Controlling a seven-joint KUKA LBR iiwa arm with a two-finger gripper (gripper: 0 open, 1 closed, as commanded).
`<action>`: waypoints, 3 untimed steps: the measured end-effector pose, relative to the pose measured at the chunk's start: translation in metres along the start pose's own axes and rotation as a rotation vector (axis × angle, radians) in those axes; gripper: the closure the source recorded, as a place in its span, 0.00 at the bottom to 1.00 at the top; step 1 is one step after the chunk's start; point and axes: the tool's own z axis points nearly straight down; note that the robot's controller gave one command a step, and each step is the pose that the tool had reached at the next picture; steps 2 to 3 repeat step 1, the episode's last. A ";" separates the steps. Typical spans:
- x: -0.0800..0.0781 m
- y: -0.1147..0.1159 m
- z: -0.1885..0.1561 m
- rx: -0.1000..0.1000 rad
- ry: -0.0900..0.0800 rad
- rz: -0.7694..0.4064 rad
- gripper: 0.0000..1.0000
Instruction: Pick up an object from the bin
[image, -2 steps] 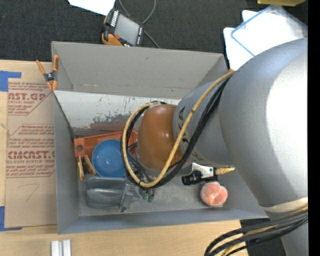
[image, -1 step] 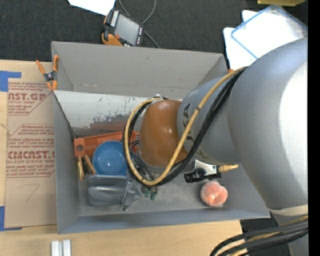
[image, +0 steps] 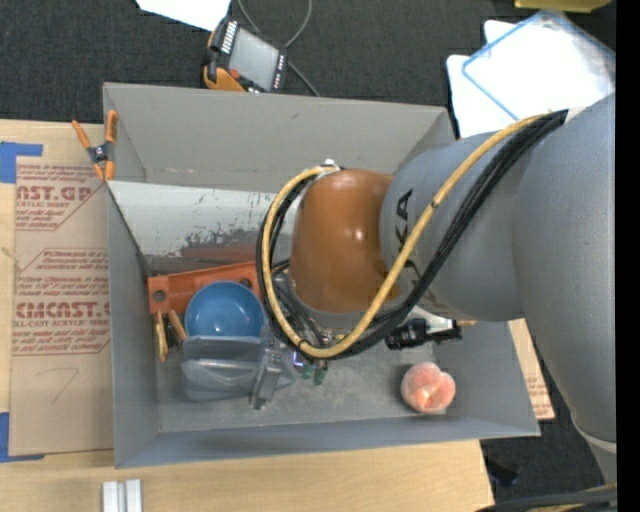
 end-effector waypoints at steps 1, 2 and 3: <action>0.001 -0.001 0.029 0.005 0.006 0.000 1.00; 0.001 -0.001 0.029 0.005 0.006 0.000 1.00; 0.001 -0.001 0.029 0.005 0.006 0.000 1.00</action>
Offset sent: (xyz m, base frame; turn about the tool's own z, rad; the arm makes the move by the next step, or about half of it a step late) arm 0.0002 -0.0001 0.0138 0.0004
